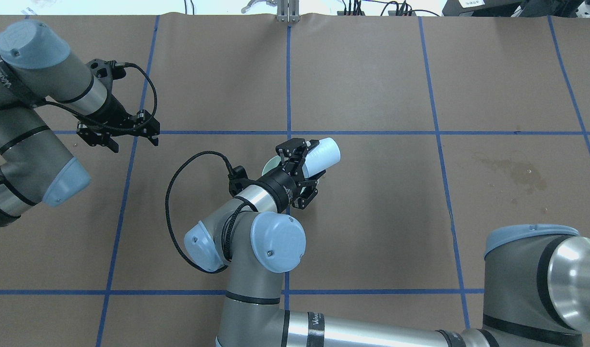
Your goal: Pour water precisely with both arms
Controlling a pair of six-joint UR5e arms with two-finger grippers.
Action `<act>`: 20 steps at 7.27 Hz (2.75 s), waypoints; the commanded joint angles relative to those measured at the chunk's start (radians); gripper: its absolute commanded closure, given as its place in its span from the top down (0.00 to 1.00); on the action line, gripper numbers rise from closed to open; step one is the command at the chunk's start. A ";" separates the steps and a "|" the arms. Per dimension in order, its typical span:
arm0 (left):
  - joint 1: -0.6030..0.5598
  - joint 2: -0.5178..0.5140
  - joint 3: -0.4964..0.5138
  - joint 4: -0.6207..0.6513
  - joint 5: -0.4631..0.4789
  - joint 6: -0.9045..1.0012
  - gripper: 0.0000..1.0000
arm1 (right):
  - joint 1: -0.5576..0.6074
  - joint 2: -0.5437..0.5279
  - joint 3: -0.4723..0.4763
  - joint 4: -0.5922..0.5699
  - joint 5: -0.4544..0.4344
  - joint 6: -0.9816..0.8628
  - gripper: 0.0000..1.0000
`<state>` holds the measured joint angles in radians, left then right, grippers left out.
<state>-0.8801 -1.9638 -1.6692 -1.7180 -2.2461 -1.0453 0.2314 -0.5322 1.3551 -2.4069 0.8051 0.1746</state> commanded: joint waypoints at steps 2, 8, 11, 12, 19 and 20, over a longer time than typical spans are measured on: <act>-0.025 -0.001 0.000 -0.021 -0.007 0.002 1.00 | -0.004 0.001 0.012 0.000 -0.012 0.026 0.00; -0.076 -0.046 -0.038 -0.035 -0.095 -0.007 1.00 | 0.127 -0.381 0.491 0.431 0.370 0.458 0.00; -0.076 -0.037 -0.119 -0.025 -0.089 -0.012 1.00 | 0.307 -0.783 0.596 1.003 0.588 0.539 0.00; -0.077 -0.032 -0.139 -0.023 -0.087 -0.012 1.00 | 0.362 -0.910 0.595 1.195 0.629 0.539 0.00; -0.076 -0.035 -0.184 0.069 -0.078 -0.004 1.00 | 0.536 -1.430 0.461 1.884 0.813 0.689 0.00; -0.076 -0.035 -0.184 0.069 -0.079 -0.004 1.00 | 0.536 -1.424 0.432 1.885 0.816 0.750 0.02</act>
<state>-0.9559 -1.9987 -1.8522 -1.6491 -2.3243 -1.0495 0.7606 -1.9474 1.8247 -0.5364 1.6065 0.8762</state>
